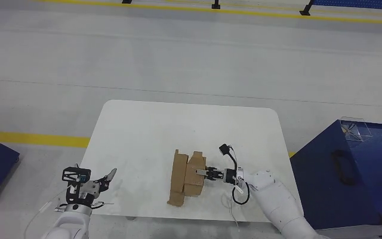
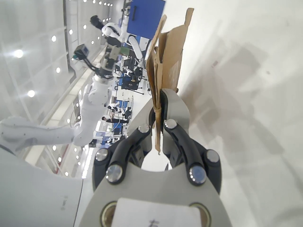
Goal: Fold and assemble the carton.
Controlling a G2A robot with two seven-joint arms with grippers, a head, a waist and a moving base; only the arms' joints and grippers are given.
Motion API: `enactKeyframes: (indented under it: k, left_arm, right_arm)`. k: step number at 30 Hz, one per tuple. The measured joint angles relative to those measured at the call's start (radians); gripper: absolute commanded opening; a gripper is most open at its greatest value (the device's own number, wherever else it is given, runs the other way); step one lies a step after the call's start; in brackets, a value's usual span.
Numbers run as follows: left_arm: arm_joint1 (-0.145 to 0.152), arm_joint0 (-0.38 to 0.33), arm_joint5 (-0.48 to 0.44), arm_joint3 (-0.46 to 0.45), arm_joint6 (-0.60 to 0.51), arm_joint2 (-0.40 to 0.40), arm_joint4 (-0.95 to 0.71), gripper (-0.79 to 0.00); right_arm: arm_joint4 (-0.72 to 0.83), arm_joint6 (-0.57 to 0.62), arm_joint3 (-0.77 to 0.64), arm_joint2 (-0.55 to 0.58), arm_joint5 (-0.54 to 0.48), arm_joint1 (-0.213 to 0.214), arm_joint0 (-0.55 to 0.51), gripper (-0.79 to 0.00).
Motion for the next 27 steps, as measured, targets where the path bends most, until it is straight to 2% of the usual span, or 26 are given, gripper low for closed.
enactKeyframes:
  k: [4,9,12,15,19,27]
  left_arm:
    - [0.0,0.0,0.0,0.0,0.0,0.0,0.0,0.0]
    - [0.0,0.0,0.0,0.0,0.0,0.0,0.0,0.0]
    - [0.0,0.0,0.0,0.0,0.0,0.0,0.0,0.0]
    - [0.0,0.0,0.0,0.0,0.0,0.0,0.0,0.0]
    - [0.0,0.0,0.0,0.0,0.0,0.0,0.0,0.0]
    - [0.0,0.0,0.0,0.0,0.0,0.0,0.0,0.0]
  right_arm:
    - [-0.014,0.021,-0.333,0.126,0.024,0.06,-0.087,-0.785]
    - [0.04,0.116,-0.881,0.347,0.203,0.122,-0.266,-0.785]
    - [0.015,0.105,-1.142,0.425,0.287,0.134,-0.321,-0.785]
    - [-0.008,0.066,-1.322,0.472,0.353,0.14,-0.332,-0.785]
    - [-0.009,0.029,-1.444,0.507,0.396,0.145,-0.338,-0.785]
    - [0.01,0.012,-1.461,0.535,0.418,0.149,-0.348,-0.785]
